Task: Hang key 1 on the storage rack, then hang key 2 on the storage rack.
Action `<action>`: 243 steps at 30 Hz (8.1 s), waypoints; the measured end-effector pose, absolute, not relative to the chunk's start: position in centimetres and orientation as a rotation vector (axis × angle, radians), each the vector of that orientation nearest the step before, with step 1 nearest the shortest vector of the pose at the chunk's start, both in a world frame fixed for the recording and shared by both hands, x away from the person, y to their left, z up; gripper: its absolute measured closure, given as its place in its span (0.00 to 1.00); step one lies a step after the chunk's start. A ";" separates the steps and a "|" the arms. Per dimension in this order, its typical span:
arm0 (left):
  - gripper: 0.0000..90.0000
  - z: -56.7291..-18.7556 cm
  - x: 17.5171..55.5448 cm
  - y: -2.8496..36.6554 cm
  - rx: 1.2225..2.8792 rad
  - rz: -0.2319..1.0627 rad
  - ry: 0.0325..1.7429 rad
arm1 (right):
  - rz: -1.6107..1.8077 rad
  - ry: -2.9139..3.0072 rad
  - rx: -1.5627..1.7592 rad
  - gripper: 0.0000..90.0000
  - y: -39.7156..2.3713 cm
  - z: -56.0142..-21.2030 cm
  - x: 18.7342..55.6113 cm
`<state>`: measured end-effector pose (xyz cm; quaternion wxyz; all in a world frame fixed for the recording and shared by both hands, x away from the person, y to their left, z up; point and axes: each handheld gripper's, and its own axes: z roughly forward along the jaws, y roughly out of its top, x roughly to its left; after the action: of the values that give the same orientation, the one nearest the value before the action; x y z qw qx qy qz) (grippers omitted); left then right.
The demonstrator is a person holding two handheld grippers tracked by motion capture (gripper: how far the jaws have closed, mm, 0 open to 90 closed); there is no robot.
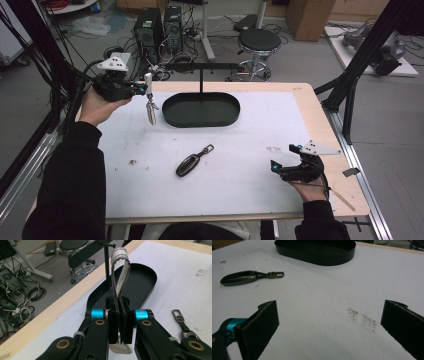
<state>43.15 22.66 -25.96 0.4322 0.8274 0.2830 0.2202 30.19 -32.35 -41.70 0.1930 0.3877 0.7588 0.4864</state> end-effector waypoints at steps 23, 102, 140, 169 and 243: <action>0.96 -22.4 46.8 17.8 2.035 0.696 0.752 | 1.398 2.117 1.088 0.01 -32.8 -41.8 30.1; 0.05 -23.5 50.8 18.5 1.930 0.437 1.011 | 1.395 2.113 1.110 0.01 -33.2 -41.9 29.8; 0.02 -29.4 43.6 22.4 1.913 0.431 0.913 | 1.388 2.114 1.100 0.01 -33.0 -42.0 29.8; 0.02 -32.6 39.2 20.1 2.026 0.394 0.863 | 1.385 2.116 1.108 0.01 -33.0 -41.9 29.8; 0.05 -41.5 39.1 6.6 2.481 0.153 0.786 | 1.384 2.132 1.088 0.01 -32.9 -42.0 29.9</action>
<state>39.08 6.63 -41.49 0.2642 0.9179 0.2907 0.0566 29.88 -32.86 -42.04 0.1873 0.3867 0.7574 0.4916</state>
